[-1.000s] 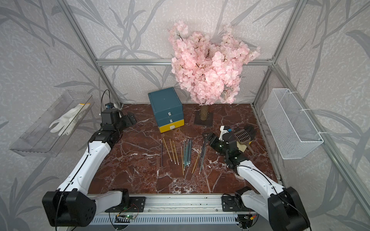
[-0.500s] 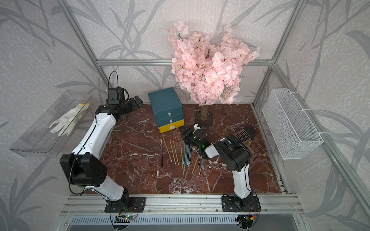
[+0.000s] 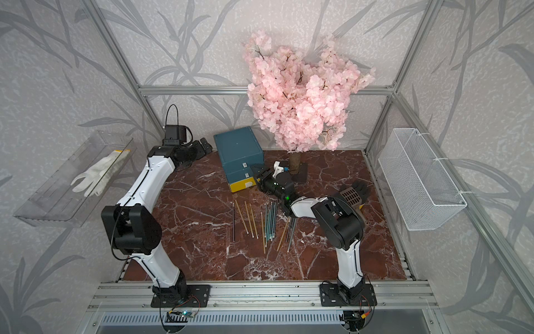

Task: Please place the pencils in the drawer according to their color
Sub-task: Open the drawer in the storage box.

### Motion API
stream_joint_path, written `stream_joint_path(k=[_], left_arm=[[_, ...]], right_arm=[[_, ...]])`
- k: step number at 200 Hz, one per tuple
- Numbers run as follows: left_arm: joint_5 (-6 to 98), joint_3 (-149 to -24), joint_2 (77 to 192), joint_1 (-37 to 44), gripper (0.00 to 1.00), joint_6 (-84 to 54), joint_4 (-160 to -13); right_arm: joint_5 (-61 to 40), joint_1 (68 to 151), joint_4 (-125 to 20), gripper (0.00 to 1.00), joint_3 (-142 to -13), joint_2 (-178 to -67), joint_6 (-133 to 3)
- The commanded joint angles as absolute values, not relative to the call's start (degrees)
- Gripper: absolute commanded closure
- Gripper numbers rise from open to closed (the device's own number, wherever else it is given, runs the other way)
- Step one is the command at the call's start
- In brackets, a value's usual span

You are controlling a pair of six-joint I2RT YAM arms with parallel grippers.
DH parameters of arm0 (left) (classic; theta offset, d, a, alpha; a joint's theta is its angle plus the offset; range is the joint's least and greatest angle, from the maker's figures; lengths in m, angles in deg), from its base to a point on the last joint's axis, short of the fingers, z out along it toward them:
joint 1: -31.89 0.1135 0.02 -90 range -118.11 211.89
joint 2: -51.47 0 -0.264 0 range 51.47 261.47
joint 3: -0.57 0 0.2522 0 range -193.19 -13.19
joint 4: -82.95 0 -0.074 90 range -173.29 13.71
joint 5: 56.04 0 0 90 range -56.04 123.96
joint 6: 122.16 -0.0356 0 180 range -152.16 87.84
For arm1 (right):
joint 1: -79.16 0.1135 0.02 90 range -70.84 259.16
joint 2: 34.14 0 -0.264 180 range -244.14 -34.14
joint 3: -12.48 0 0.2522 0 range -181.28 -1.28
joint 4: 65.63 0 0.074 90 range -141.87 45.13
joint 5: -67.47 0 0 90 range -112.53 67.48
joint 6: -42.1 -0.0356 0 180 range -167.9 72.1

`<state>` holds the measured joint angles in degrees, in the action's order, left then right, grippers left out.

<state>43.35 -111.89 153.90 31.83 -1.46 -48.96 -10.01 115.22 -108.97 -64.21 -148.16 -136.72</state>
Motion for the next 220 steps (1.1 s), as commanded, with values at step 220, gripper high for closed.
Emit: stream_joint_path(k=[220], left_arm=[[46.6, -116.4, 160.1, 29.7, 0.0, 0.5, -49.5]], right_arm=[[-8.9, 115.6, -99.7, 0.72, -82.7, -159.5, -134.6]])
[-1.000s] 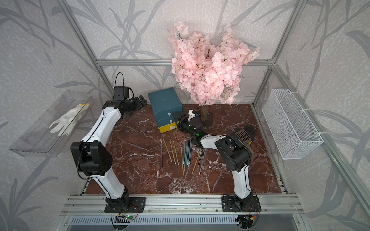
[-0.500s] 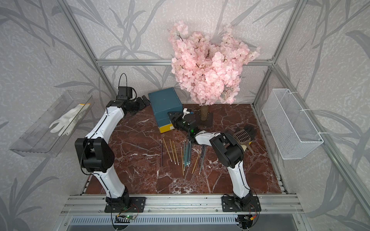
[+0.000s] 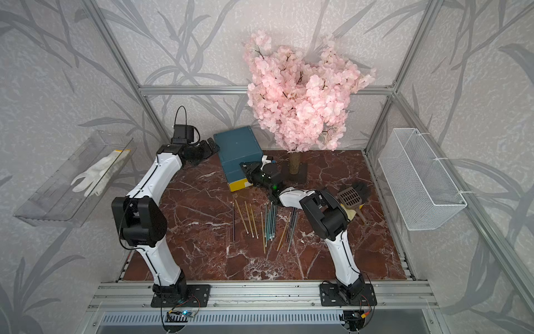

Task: Please place the pencils in the drawer according to their color
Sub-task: Open the drawer in the storage box.

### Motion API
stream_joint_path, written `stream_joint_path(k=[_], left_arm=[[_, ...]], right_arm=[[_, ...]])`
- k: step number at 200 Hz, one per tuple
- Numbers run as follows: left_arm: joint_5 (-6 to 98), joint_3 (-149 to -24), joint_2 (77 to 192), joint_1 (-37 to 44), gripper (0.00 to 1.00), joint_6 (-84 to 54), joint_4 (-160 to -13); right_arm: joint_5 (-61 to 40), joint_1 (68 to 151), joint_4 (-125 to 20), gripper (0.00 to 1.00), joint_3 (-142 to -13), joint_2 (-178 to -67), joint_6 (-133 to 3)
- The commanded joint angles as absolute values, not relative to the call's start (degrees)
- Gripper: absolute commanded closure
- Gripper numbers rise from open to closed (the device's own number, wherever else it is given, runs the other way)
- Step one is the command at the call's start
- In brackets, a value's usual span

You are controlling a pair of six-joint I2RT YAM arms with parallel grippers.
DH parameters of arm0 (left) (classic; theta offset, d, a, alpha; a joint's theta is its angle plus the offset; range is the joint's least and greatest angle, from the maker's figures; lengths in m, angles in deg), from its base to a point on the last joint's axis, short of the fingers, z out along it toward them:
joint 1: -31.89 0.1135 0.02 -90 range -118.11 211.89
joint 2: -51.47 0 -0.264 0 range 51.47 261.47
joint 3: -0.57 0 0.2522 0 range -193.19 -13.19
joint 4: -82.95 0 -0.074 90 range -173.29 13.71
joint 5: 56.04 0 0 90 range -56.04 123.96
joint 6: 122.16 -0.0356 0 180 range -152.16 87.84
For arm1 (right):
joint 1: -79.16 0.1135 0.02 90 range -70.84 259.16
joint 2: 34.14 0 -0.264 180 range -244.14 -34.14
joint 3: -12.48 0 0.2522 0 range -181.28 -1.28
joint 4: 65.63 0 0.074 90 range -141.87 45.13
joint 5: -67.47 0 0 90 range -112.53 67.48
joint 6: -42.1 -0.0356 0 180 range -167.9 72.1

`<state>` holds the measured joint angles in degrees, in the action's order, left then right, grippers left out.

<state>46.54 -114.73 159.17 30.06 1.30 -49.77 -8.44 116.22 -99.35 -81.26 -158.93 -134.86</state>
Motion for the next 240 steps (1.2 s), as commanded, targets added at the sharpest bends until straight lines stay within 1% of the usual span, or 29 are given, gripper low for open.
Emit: stream_joint_path(k=[1, 22, 44, 112, 240], left_arm=[[46.6, -116.4, 160.1, 29.7, 0.0, 0.5, -49.4], [46.4, -116.2, 160.1, 29.6, 0.0, 0.3, -49.4], [46.1, -116.0, 160.3, 29.4, 0.0, 0.2, -49.4], [45.5, -116.2, 161.0, 28.7, 0.0, 0.4, -49.7], [44.0, -115.7, 160.8, 27.3, 0.0, 0.2, -49.8]], right_arm=[[-8.9, 115.6, -99.7, 0.72, -82.7, -159.4, -134.5], [-8.7, 115.5, -100.0, 0.82, -82.7, -159.2, -134.5], [-8.1, 115.6, -100.4, 1.0, -82.2, -158.6, -134.5], [-7.3, 115.9, -102.7, 1.0, -73.2, -152.4, -134.4], [-9.3, 119.8, -107.8, 1.0, -55.9, -141.3, -135.8]])
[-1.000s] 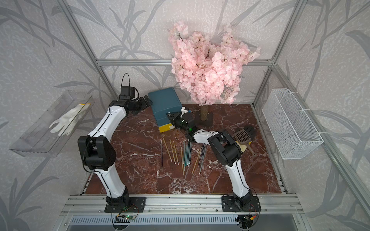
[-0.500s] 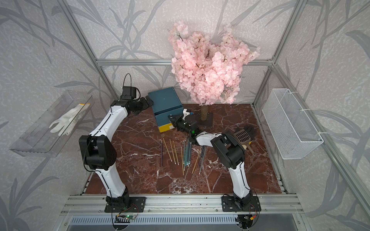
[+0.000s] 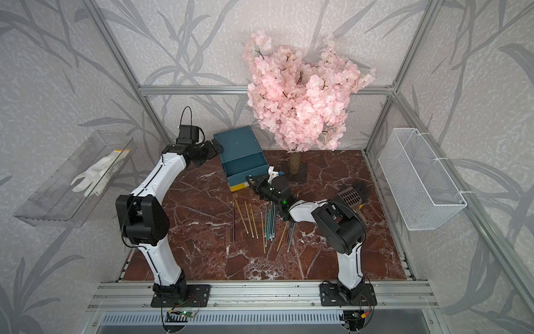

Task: Please place the pencils in the drawer according to their color
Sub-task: Open the drawer in the storage box, then pick up the pencil from the center of the board.

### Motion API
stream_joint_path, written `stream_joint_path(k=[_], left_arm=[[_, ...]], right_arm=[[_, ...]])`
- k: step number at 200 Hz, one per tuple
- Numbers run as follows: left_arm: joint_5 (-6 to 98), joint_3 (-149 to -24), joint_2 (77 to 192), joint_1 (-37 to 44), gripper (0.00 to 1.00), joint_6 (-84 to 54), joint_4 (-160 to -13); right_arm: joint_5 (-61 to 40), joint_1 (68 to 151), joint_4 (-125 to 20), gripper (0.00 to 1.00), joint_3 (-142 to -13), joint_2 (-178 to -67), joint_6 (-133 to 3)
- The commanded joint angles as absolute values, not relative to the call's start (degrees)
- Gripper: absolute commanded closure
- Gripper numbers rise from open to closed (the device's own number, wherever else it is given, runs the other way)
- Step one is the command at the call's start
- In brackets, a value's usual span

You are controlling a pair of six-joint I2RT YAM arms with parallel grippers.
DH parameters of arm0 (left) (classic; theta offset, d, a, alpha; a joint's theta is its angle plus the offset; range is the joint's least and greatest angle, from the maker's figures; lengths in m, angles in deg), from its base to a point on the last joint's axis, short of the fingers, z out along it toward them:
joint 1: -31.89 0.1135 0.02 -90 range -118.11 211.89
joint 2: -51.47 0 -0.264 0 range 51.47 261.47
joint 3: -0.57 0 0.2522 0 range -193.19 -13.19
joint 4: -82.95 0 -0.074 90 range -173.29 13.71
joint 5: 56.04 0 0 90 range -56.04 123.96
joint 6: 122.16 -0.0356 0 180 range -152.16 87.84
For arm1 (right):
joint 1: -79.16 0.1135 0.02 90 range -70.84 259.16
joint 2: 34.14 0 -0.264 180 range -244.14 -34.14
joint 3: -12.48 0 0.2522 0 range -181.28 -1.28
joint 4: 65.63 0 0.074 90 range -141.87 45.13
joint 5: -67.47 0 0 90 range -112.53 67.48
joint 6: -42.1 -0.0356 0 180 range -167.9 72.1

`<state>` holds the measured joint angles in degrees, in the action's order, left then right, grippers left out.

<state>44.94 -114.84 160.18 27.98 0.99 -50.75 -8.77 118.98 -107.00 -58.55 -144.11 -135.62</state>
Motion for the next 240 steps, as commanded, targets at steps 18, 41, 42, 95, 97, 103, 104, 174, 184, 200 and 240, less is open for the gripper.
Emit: stream_joint_path(k=[18, 41, 42, 95, 97, 103, 104, 174, 184, 200, 240], left_arm=[[43.8, -115.8, 160.7, 27.0, 0.0, 0.3, -49.9], [43.5, -115.8, 160.5, 26.7, 0.0, 0.4, -50.0], [43.5, -115.8, 160.5, 26.6, 0.0, 0.4, -50.0], [42.9, -116.2, 159.2, 26.3, 0.0, 0.6, -50.3], [42.8, -116.1, 159.1, 26.3, 0.0, 0.7, -50.3], [42.6, -116.1, 158.7, 26.3, 0.0, 0.6, -50.3], [42.5, -116.2, 158.7, 26.3, 0.0, 0.6, -50.3], [39.0, -114.0, 152.3, 26.3, 0.0, -0.9, -50.5], [38.7, -112.5, 150.7, 26.3, 0.0, -1.0, -51.1], [38.4, -109.3, 147.5, 26.3, 0.0, -0.9, -52.3], [37.5, -100.6, 139.8, 26.2, 0.0, 0.2, -54.4]], right_arm=[[-9.6, 120.0, -108.5, 1.0, -53.9, -140.5, -136.2], [-9.8, 120.2, -108.8, 0.9, -51.8, -139.5, -136.6], [-9.7, 120.2, -108.8, 0.89, -51.8, -139.4, -136.7], [-8.8, 120.1, -102.8, 0.21, -49.1, -133.5, -132.4], [-8.7, 120.1, -102.5, 0.19, -49.0, -133.3, -132.1], [-8.4, 120.1, -101.2, 0.14, -48.8, -132.4, -131.5], [-8.4, 120.1, -100.9, 0.14, -48.7, -132.3, -131.4], [-6.1, 117.3, -72.3, 0.01, -44.3, -114.2, -117.9], [-7.1, 116.9, -64.3, 0.01, -44.8, -110.7, -113.7], [-11.3, 116.7, -51.6, 0.01, -46.2, -105.6, -106.9], [-26.0, 116.5, -25.7, 0.01, -51.4, -98.1, -93.1]])
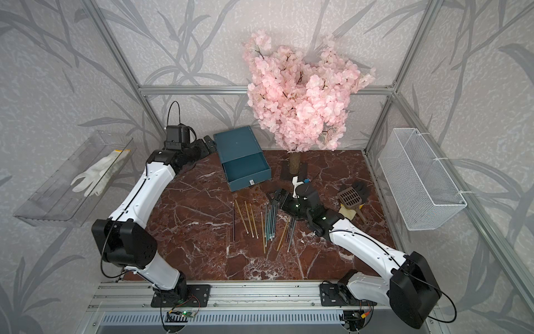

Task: Please place the pencils in the drawer according to their color
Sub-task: Pick up the pencil from the center of the board.

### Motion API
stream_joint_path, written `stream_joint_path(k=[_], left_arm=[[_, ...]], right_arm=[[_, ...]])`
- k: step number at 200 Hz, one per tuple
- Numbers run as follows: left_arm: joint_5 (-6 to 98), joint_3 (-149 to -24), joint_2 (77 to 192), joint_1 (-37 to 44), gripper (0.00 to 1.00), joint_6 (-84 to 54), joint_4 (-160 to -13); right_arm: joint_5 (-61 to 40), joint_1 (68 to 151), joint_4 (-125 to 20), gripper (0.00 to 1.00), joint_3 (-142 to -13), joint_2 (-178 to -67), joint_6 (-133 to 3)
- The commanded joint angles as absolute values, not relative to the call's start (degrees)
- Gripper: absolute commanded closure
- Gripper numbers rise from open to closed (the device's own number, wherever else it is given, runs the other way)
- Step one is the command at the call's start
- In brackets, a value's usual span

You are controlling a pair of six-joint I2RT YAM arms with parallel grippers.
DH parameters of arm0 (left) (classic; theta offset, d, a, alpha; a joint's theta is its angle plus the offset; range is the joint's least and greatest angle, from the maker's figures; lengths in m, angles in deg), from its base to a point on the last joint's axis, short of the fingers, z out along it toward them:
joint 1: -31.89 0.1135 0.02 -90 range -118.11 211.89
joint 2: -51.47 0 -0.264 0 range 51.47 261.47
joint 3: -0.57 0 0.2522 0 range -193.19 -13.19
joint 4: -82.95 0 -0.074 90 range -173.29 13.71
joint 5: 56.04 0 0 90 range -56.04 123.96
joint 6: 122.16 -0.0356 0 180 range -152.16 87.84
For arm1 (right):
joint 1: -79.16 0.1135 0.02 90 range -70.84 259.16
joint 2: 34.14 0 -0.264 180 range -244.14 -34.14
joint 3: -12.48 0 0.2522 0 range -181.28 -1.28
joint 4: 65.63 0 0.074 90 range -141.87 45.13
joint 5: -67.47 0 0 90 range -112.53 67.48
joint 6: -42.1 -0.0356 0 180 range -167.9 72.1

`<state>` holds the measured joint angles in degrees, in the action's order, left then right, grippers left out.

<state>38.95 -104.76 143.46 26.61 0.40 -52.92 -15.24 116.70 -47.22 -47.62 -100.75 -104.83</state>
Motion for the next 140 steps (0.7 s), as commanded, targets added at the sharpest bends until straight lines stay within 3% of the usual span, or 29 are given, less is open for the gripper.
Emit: stream_joint_path(k=[1, 81, 95, 140], left_arm=[[37.5, -100.4, 139.7, 26.2, 0.0, 0.2, -54.4], [33.6, -87.2, 128.0, 25.5, 0.0, -0.6, -50.9], [33.2, -84.7, 126.2, 25.5, 0.0, -0.2, -50.7], [32.5, -77.4, 123.0, 24.3, 0.0, 2.6, -49.8]], right_arm=[[-26.3, 116.5, -25.3, 0.01, -51.6, -98.0, -92.9], [-51.7, 116.0, -5.5, 0.01, -57.7, -96.2, -89.1], [-50.2, 114.8, -5.7, 0.01, -57.2, -93.8, -87.6], [-32.2, 106.8, -12.0, 0.01, -53.2, -88.0, -80.7]])
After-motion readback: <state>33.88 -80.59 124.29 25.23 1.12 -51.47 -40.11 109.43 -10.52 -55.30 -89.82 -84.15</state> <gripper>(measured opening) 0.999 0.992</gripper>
